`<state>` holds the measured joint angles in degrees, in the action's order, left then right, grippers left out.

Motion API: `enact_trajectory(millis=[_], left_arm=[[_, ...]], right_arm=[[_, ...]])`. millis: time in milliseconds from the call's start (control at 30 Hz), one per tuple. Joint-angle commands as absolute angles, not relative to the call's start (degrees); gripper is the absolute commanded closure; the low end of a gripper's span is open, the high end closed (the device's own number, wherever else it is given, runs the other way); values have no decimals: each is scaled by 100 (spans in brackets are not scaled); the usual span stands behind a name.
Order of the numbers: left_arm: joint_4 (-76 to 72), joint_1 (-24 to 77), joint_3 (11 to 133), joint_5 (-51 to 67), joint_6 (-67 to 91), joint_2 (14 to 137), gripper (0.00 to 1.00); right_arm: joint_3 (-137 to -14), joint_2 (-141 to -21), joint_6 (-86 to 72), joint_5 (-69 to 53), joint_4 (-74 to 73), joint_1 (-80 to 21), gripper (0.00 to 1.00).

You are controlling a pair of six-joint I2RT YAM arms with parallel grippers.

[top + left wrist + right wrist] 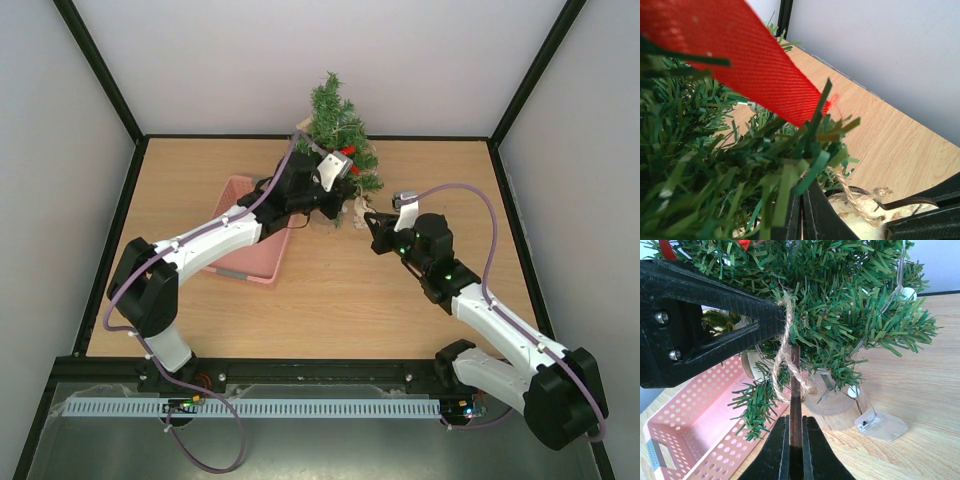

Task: Decorate the small christmas tree
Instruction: Hang the decoration item on the Christmas tree.

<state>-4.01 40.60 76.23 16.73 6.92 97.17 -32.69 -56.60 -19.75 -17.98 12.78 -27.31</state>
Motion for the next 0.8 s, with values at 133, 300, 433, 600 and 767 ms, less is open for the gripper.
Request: enact_trajectory(millis=[133,300,433,600,767], left_arm=[[-722,4120,7628,1569,847,9376,98],[-738,4148,7658,1573,893,9364,98],[-617,4148,7769,1541,875,9482,98],[-420,4148,7933,1418,869,9656,97],[-325,4148,8013,1275,888,9699,97]], right_arm=[[-3153,-5417,-2052,-1837,1521,-2698,98],[-3160,-5421,-2066,-1799,1510,-2698,98],[-3168,-5477,-2057,-1753,1514,-2698,98],[-3188,-5644,-2029,-1707,1564,-2690,98],[-3200,-5704,-2045,-1755,1603,-2690,98]])
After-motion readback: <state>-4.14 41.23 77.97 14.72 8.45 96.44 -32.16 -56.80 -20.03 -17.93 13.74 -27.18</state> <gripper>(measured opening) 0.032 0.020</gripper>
